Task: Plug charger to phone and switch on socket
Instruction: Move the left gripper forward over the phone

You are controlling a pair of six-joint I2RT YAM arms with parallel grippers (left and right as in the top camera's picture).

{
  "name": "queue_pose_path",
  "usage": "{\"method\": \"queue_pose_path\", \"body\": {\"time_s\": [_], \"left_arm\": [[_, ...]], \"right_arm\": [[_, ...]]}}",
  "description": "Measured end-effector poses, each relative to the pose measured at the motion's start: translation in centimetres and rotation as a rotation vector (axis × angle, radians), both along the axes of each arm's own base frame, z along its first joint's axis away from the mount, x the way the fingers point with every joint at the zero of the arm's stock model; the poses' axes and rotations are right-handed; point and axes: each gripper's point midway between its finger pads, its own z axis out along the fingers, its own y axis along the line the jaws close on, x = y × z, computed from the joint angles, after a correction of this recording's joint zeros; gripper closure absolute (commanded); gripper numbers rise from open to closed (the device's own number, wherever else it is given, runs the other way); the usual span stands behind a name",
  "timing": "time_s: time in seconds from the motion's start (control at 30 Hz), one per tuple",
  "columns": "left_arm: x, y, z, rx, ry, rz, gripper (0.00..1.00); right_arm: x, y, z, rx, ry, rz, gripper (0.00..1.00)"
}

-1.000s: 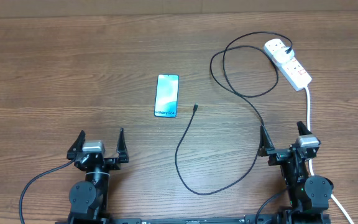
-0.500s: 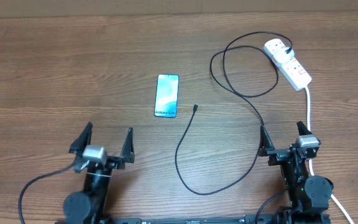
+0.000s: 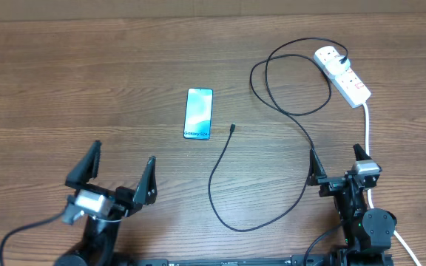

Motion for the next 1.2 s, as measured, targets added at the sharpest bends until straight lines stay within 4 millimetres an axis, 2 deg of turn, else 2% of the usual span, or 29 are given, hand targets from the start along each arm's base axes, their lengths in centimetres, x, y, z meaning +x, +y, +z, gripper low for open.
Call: {"method": "queue_pose_path", "body": {"time_s": [0.13, 0.27, 0.37, 0.5, 0.73, 0.93, 1.13, 1.2], "left_arm": [[0.8, -0.2, 1.2, 0.040, 0.218, 0.000, 0.00], [2.2, -0.3, 1.2, 0.122, 0.483, 0.006, 0.00], [3.6, -0.8, 1.7, 0.159, 0.597, -0.015, 0.00], [5.1, -2.5, 2.0, 0.183, 0.659, -0.106, 0.00], [6.4, -4.0, -0.2, 0.167, 0.783, -0.197, 0.00], [6.8, -4.0, -2.9, 0.152, 1.074, -0.200, 0.00], [9.6, -3.9, -2.1, 0.150, 1.178, -0.159, 0.00], [9.8, -4.3, -2.5, 0.136, 1.206, -0.183, 0.00]], "right_arm": [[0.0, 0.0, 0.0, 0.001, 0.000, 0.000, 0.00], [0.0, 0.0, 0.0, 0.000, 0.000, 0.000, 0.00], [0.0, 0.0, 0.0, 0.000, 0.001, 0.000, 0.00], [0.0, 0.0, 0.0, 0.000, 0.001, 0.000, 0.00], [0.0, 0.0, 0.0, 0.000, 0.000, 0.000, 0.00], [0.0, 0.0, 0.0, 0.000, 0.001, 0.000, 0.00], [0.0, 0.0, 0.0, 0.000, 0.000, 0.000, 0.00], [0.0, 0.0, 0.0, 0.001, 0.000, 0.001, 0.00]]}}
